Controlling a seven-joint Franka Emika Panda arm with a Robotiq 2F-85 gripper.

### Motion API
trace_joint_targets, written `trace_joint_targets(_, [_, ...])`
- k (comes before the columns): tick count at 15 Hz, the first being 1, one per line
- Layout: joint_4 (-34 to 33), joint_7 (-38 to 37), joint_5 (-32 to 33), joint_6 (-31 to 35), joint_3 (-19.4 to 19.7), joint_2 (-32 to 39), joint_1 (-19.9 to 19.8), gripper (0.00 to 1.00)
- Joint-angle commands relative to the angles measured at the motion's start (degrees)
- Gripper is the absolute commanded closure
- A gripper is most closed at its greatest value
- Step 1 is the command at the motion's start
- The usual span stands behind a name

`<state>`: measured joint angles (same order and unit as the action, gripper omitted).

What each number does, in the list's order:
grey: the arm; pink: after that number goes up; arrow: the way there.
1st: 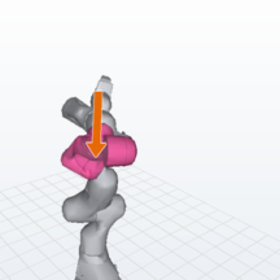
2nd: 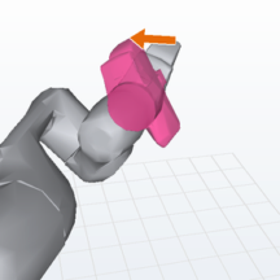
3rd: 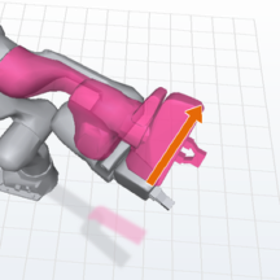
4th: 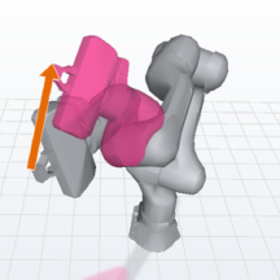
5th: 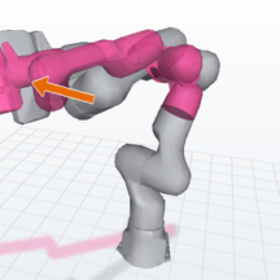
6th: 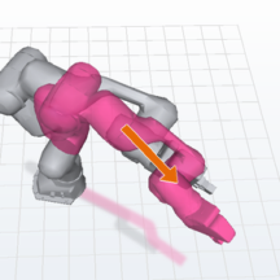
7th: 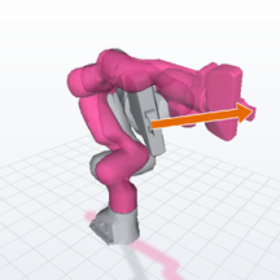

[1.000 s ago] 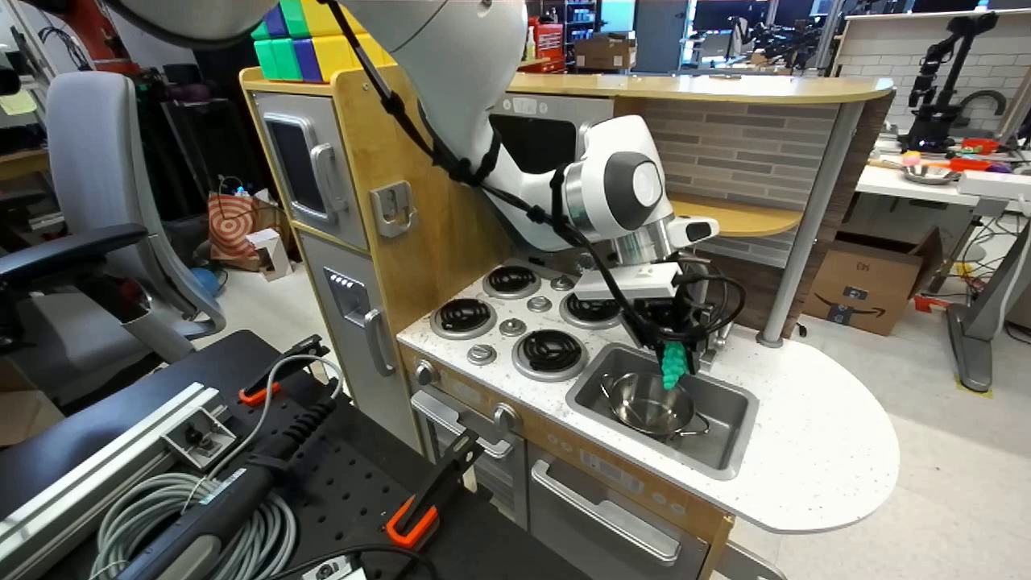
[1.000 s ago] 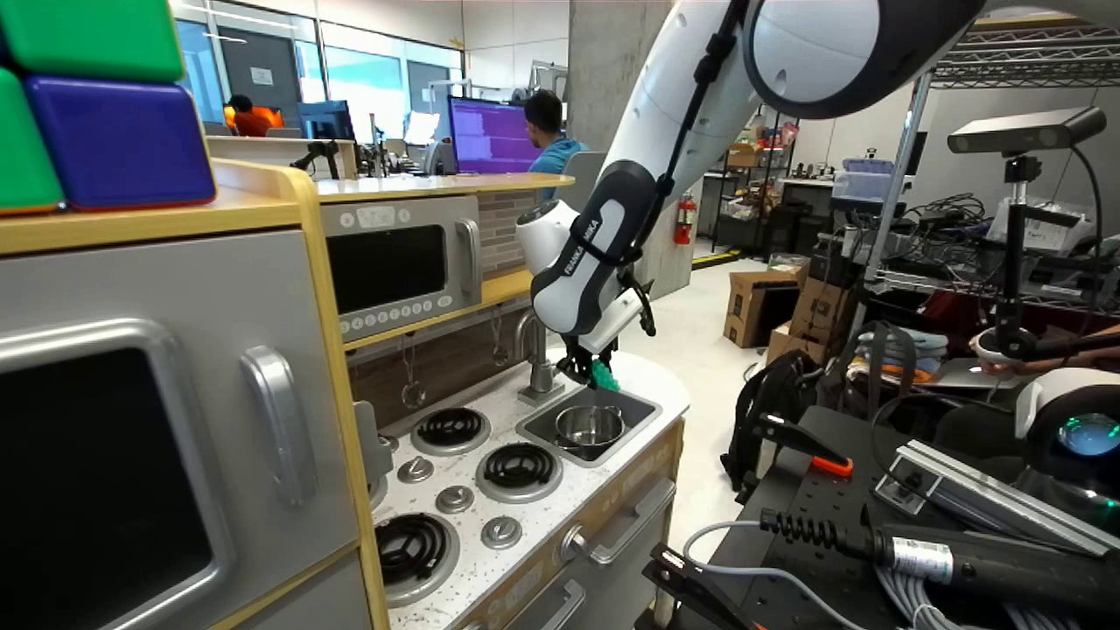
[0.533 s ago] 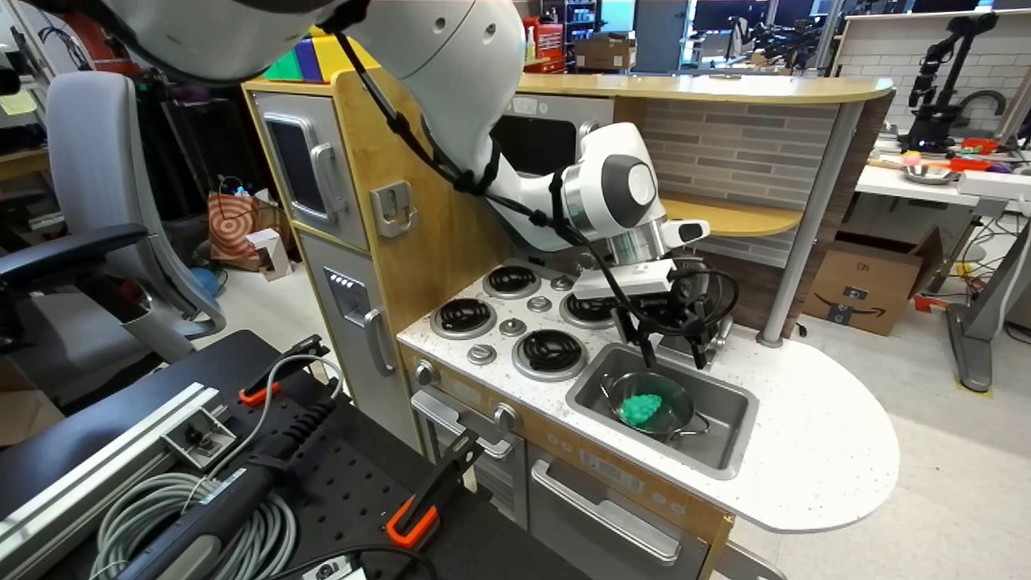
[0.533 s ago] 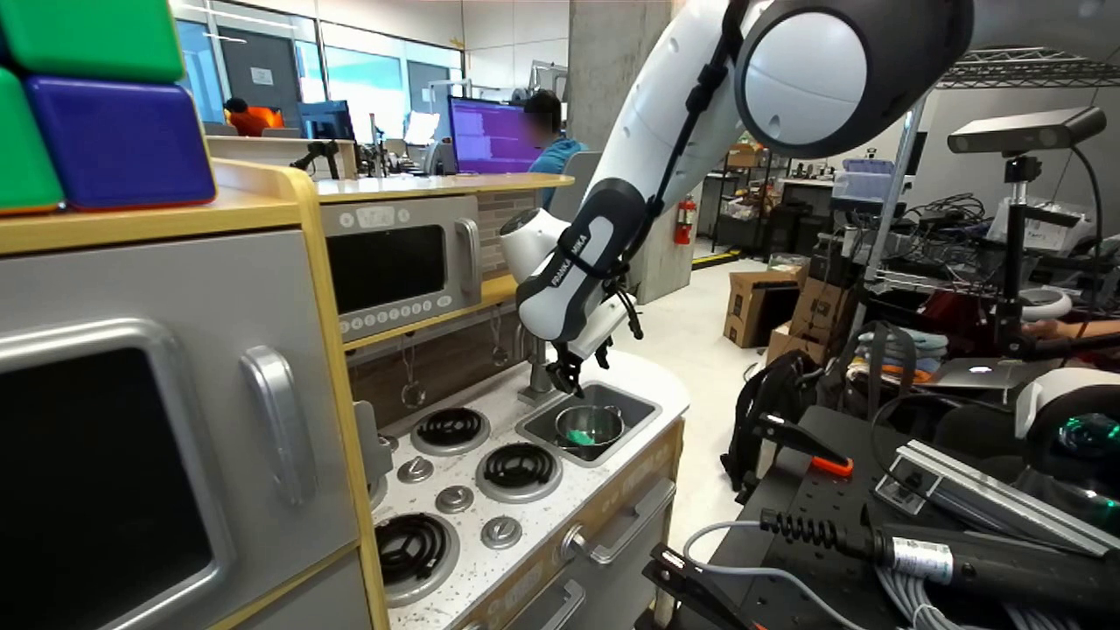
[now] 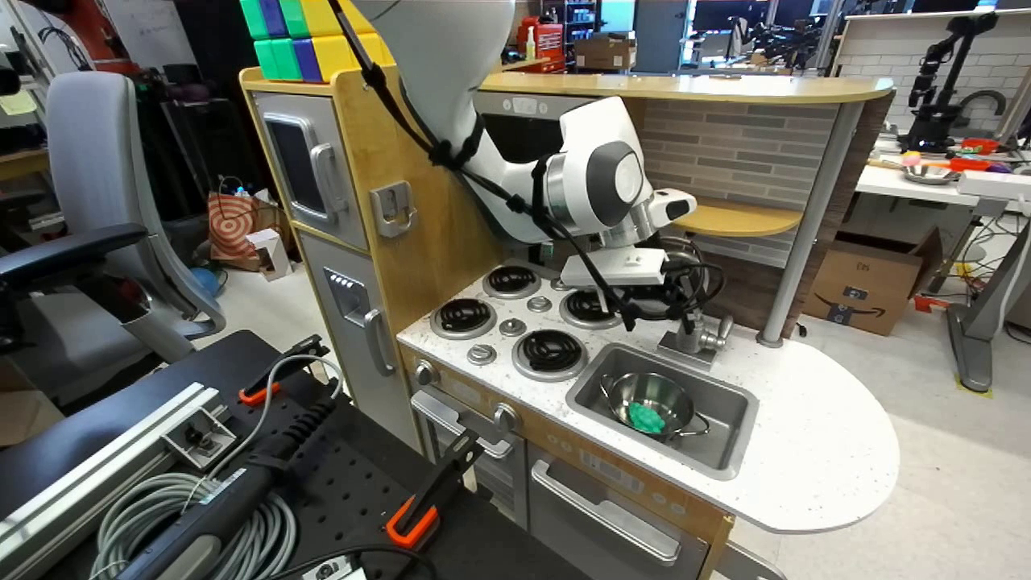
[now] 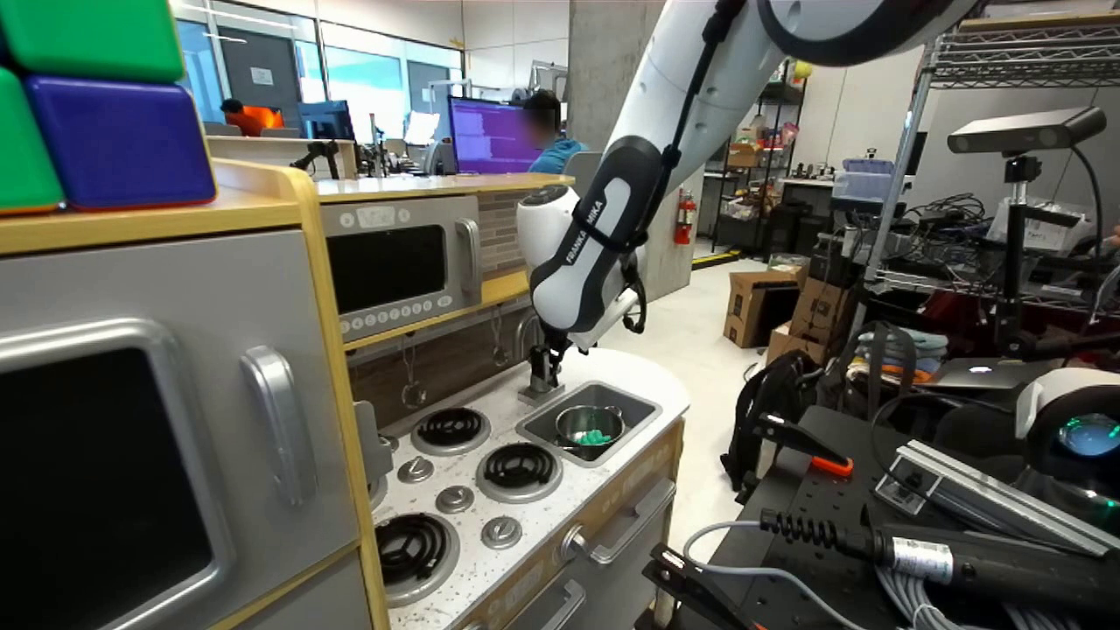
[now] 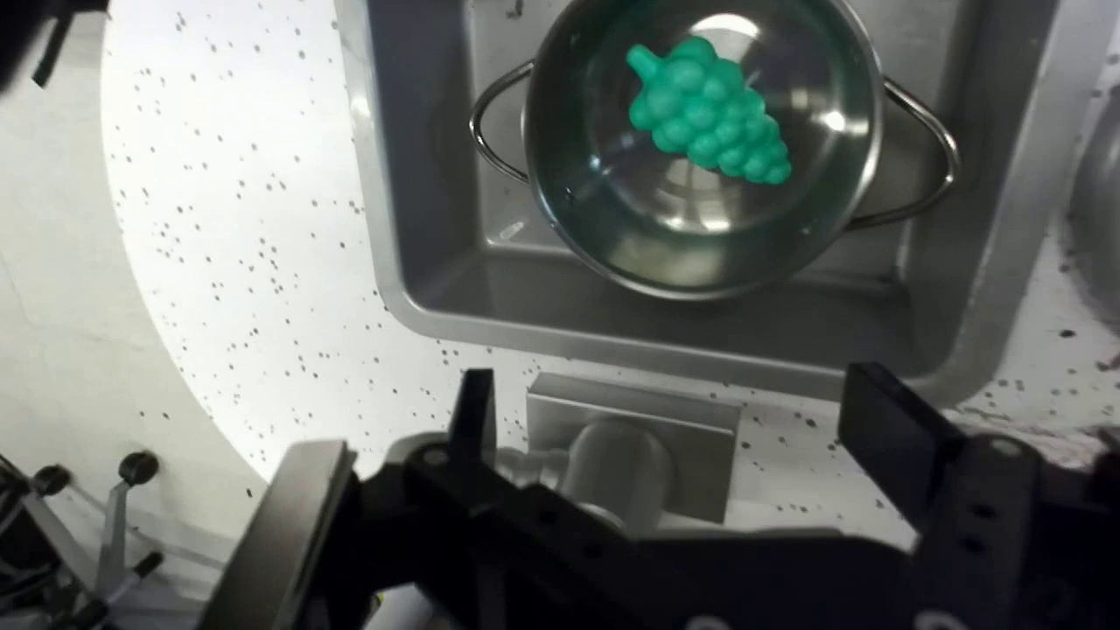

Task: Put the green grapes inside the silver pot in the sink

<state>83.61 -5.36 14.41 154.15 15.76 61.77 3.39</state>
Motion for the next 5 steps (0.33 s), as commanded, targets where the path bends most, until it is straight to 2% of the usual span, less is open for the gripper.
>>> trace_joint_targets(1, [13.7, 4.7, -0.1, 9.9, -4.1, -9.1, -2.4, 0.0])
trace_joint_targets(4, [22.0, 7.0, 0.0, 13.4, -5.4, -13.7, -3.0, 0.0])
trace_joint_targets(5, [13.5, 4.9, -0.7, 10.0, -3.6, -8.0, -1.6, 0.0])
